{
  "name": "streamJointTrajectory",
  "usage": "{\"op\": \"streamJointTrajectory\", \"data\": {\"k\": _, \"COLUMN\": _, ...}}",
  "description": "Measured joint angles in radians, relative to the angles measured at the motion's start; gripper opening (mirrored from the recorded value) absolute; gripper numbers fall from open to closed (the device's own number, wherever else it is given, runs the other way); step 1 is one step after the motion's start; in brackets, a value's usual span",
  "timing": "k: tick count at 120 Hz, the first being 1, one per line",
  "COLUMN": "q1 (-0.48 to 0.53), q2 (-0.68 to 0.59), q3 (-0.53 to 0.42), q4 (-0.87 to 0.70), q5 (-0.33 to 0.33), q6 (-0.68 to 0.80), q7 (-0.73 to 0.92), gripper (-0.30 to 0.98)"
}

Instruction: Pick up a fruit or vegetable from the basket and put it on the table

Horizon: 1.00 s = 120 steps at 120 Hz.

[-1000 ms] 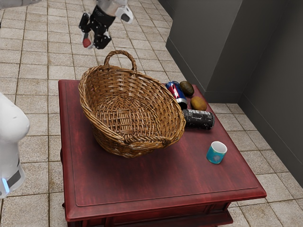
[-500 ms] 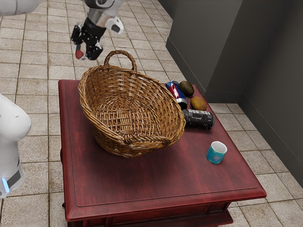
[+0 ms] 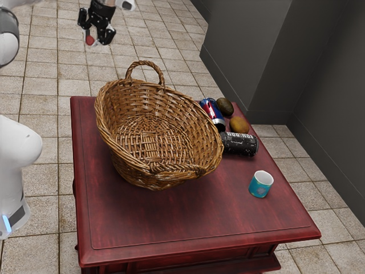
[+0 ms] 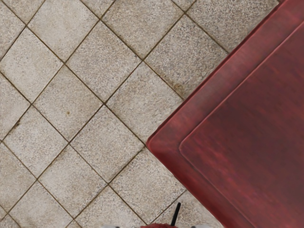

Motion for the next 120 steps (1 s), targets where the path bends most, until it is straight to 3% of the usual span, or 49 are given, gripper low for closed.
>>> {"op": "streamJointTrajectory", "data": {"k": 16, "q1": -0.068, "q2": -0.088, "q3": -0.058, "q4": -0.005, "q5": 0.024, "q6": 0.006, "q7": 0.021, "gripper": 0.16}}
{"op": "streamJointTrajectory", "data": {"k": 36, "q1": -0.054, "q2": 0.324, "q3": -0.003, "q4": 0.367, "q5": 0.117, "q6": 0.01, "q7": 0.045, "gripper": 0.15}}
{"op": "streamJointTrajectory", "data": {"k": 49, "q1": -0.027, "q2": 0.508, "q3": 0.004, "q4": 0.594, "q5": 0.125, "q6": 0.008, "q7": 0.065, "gripper": 0.16}}
{"op": "streamJointTrajectory", "data": {"k": 70, "q1": -0.242, "q2": 0.581, "q3": -0.004, "q4": 0.718, "q5": 0.108, "q6": -0.021, "q7": 0.072, "gripper": 0.16}}
{"op": "streamJointTrajectory", "data": {"k": 83, "q1": -0.315, "q2": 0.581, "q3": -0.034, "q4": 0.771, "q5": 0.107, "q6": -0.062, "q7": 0.06, "gripper": 0.16}}
{"op": "streamJointTrajectory", "data": {"k": 98, "q1": -0.334, "q2": 0.729, "q3": -0.051, "q4": 0.906, "q5": 0.108, "q6": -0.069, "q7": 0.038, "gripper": 0.14}}
{"op": "streamJointTrajectory", "data": {"k": 120, "q1": -0.355, "q2": 0.892, "q3": -0.214, "q4": 1.018, "q5": 0.11, "q6": -0.064, "q7": -0.018, "gripper": 0.14}}
